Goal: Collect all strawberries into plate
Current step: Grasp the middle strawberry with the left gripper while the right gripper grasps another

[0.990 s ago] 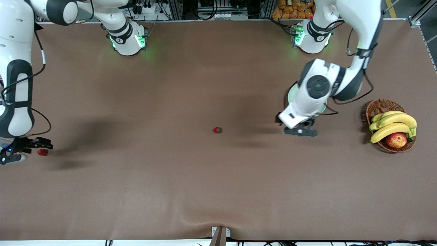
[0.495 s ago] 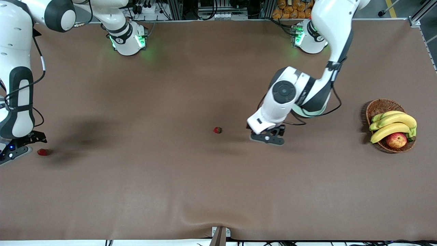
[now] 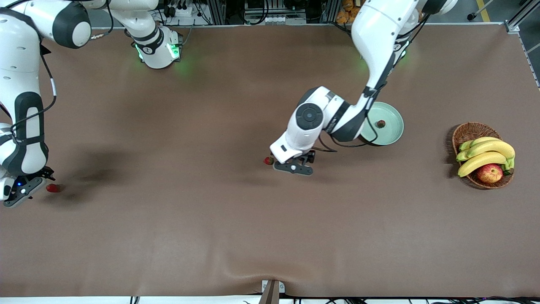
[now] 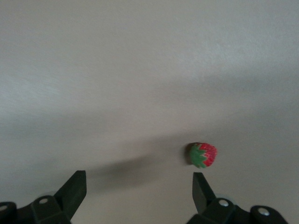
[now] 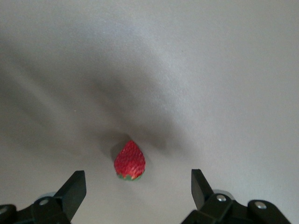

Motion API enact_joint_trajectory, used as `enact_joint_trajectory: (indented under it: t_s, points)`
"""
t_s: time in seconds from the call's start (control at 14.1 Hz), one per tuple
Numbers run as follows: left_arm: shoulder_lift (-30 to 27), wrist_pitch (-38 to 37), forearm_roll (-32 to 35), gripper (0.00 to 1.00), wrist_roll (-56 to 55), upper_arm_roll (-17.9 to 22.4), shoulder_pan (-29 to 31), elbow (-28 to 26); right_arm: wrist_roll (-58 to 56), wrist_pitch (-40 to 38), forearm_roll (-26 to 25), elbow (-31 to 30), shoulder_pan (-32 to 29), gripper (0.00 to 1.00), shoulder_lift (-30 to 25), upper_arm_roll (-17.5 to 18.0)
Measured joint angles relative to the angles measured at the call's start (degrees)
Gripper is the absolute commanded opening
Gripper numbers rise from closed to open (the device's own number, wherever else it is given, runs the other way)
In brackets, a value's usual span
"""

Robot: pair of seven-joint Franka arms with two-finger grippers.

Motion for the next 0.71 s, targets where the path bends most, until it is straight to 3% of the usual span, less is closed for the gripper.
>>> enact_joint_trajectory:
  t_s: [0.42, 0.71]
  points:
    - [5.8, 4.0, 0.0, 1.00, -3.8, 0.0, -3.1, 4.1, -2.0, 1.5, 0.0, 1.1, -1.8, 1.00, 1.8, 2.2]
    - [8.0, 6.9, 0.0, 0.89, -3.9, 0.0, -4.4, 5.2, -2.1, 2.2, 0.0, 2.1, -2.1, 1.00, 3.3, 2.2]
